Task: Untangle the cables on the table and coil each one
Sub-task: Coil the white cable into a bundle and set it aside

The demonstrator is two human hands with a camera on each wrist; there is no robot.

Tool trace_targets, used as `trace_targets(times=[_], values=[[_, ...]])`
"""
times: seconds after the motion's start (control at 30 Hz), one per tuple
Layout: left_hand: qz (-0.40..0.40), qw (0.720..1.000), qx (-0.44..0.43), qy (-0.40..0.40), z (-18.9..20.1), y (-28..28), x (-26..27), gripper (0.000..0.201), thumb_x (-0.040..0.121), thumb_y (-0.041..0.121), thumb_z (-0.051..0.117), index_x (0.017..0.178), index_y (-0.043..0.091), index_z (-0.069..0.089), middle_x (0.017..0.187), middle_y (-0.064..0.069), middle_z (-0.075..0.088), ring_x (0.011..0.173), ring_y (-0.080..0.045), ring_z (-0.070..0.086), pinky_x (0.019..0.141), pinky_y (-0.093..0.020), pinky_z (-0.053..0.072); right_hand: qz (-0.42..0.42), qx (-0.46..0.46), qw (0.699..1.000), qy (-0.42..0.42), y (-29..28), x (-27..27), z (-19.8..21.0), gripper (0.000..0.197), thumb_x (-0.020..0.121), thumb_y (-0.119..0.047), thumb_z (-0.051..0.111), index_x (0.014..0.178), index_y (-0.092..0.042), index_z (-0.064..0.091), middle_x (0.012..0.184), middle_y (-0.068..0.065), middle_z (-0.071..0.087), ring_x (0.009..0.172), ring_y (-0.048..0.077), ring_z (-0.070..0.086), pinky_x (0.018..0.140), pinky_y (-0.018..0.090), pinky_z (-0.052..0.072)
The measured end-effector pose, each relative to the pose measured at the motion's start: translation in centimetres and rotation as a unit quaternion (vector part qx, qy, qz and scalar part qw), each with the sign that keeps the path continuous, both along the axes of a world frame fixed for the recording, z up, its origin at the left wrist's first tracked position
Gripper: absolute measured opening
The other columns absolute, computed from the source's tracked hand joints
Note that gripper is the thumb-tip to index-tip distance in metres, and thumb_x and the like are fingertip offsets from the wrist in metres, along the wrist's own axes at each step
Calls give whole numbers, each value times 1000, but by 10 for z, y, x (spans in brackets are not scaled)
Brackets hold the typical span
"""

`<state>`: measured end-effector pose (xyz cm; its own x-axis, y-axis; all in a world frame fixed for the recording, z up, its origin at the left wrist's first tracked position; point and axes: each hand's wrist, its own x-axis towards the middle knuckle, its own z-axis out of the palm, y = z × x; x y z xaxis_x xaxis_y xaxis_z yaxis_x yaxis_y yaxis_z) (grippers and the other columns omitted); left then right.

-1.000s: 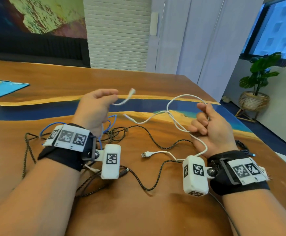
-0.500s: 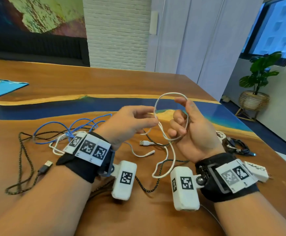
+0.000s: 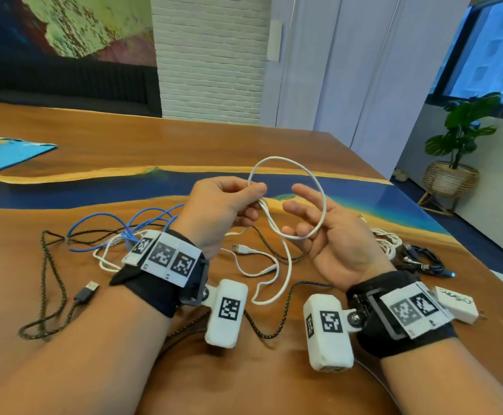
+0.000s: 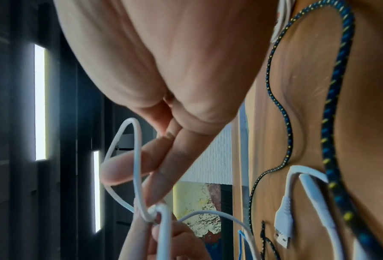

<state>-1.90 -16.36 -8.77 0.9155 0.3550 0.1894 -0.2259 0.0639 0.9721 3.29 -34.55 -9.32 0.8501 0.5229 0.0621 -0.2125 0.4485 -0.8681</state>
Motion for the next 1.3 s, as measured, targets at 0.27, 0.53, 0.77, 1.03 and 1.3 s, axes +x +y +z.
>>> trace_targets(times=[0.27, 0.53, 0.77, 1.03, 1.3], values=[[13, 995, 98, 1, -2, -8, -3, 21, 88, 22, 79, 74, 8, 72, 71, -8, 73, 43, -8, 47, 45, -18, 38, 46, -161, 975, -150, 5, -5, -13, 22, 80, -2, 76, 97, 2, 63, 65, 15, 63, 35, 15, 43, 40, 24, 44], [10, 988, 146, 56, 1, -3, -1, 41, 104, 42, 54, 81, 14, 74, 70, -2, 71, 47, -7, 44, 52, -24, 35, -3, -178, 977, -120, 8, -7, -9, 16, 102, -11, 56, 94, 0, 64, 65, 14, 64, 36, 17, 48, 43, 29, 50], [-17, 979, 188, 72, -1, -1, -1, 44, 105, 40, 52, 83, 8, 71, 71, -3, 73, 73, -15, 65, 80, -39, 50, -36, -200, 964, -170, 5, -5, -7, 17, 102, -10, 56, 111, -3, 68, 64, 14, 64, 36, 17, 45, 38, 25, 43], [-118, 970, 191, 94, -2, -9, -6, 38, 106, 34, 53, 77, 10, 62, 70, -7, 66, 51, -22, 57, 54, -26, 50, 65, -252, 945, -200, 4, -7, -12, 25, 90, 1, 65, 71, -16, 69, 76, 19, 56, 55, 23, 50, 44, 25, 45], [-69, 981, 152, 95, -1, 3, -4, 39, 108, 34, 47, 81, 11, 62, 67, -6, 63, 47, -21, 49, 53, -31, 42, -72, -57, 995, -43, 3, 0, -2, 15, 98, 3, 53, 103, -6, 64, 69, 8, 59, 59, 17, 56, 62, 35, 55]])
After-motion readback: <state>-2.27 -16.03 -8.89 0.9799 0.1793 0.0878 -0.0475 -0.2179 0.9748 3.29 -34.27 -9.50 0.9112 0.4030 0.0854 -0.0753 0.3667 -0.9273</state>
